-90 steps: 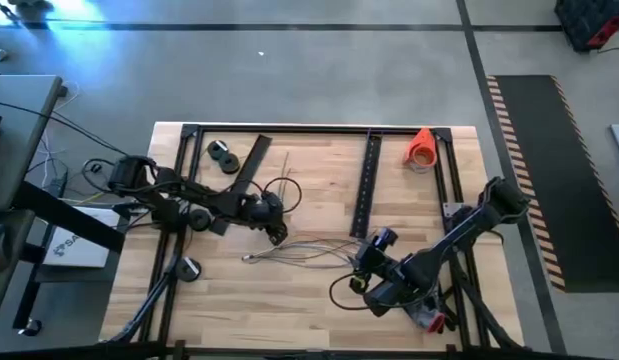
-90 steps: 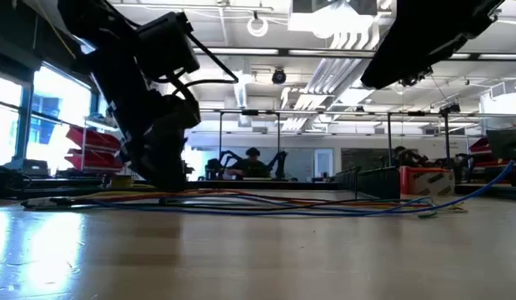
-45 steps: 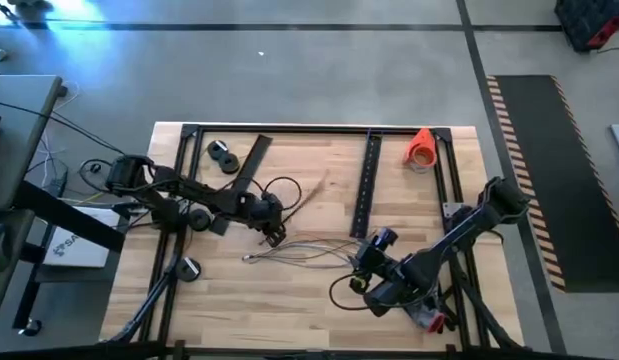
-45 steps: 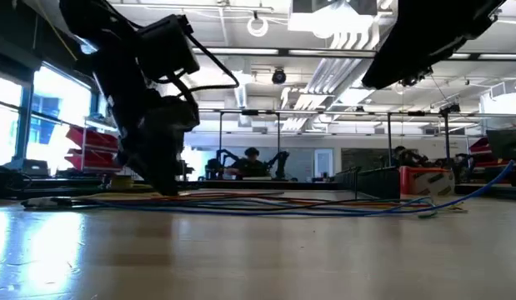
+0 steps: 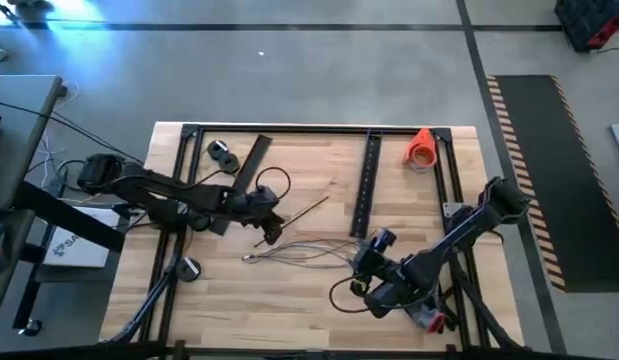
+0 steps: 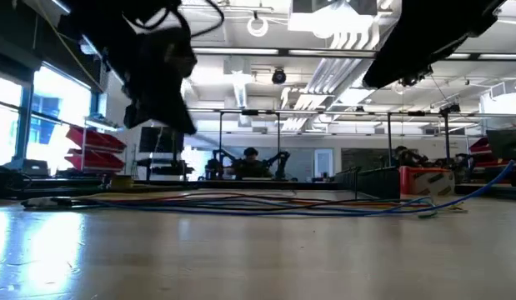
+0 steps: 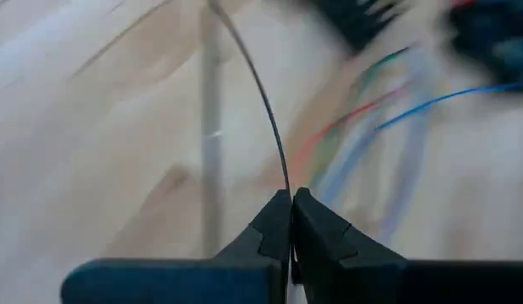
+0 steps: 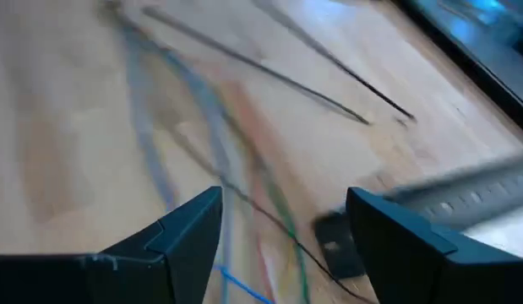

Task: Ziptie cables
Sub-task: Wrap the left black zip tie on the cables

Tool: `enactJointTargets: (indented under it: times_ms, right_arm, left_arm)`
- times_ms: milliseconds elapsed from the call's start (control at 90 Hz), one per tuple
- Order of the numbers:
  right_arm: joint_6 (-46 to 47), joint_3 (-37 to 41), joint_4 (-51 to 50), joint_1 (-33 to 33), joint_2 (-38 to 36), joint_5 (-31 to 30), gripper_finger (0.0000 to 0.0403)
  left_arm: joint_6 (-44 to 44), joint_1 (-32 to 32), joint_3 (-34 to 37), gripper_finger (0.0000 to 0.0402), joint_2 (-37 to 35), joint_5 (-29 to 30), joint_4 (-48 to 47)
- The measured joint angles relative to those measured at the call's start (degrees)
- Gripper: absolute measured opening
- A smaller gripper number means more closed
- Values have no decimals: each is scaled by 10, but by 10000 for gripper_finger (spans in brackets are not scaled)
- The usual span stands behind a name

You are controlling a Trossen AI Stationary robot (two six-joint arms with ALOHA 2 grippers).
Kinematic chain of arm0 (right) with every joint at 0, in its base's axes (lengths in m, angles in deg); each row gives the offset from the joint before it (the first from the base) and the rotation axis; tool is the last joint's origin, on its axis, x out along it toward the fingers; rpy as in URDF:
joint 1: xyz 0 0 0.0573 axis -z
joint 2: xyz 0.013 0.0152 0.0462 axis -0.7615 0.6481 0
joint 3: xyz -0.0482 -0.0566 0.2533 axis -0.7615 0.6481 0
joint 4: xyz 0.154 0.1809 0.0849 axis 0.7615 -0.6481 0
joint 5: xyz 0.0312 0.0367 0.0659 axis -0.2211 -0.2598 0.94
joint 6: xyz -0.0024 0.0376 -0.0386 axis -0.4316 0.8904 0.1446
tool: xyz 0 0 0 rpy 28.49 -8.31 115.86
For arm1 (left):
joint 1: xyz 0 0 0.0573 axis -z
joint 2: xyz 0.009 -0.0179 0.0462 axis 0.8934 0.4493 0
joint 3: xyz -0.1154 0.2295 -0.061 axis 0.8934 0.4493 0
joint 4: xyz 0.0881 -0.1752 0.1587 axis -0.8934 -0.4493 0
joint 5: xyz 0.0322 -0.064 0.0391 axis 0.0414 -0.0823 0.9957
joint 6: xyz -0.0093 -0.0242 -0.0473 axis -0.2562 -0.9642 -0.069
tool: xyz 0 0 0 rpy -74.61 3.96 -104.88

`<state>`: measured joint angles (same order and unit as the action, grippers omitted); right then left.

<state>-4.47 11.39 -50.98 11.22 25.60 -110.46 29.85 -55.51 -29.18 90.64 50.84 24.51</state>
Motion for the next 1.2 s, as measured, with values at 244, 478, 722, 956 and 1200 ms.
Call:
enactJointTargets:
  times_ms: [244, 478, 722, 956, 1200]
  right_arm:
    - [-250, 0, 252, 9, 6, 25, 238]
    - [-334, -5, 313, 81, 6, 93, 238]
    - [-371, -5, 324, 183, 11, 287, 235]
    - [-382, -5, 363, 227, 56, 412, 180]
    - [-378, -5, 381, 230, 70, 413, 69]
  left_arm:
    - [-29, 91, 0, 0, -2, 52, 98]
    - [-79, 165, 0, 0, 0, 95, 90]
    - [-97, 199, 0, 0, 1, 107, 57]
    - [-92, 202, -1, 0, 1, 102, 47]
    - [-95, 202, -1, 0, 1, 102, 36]
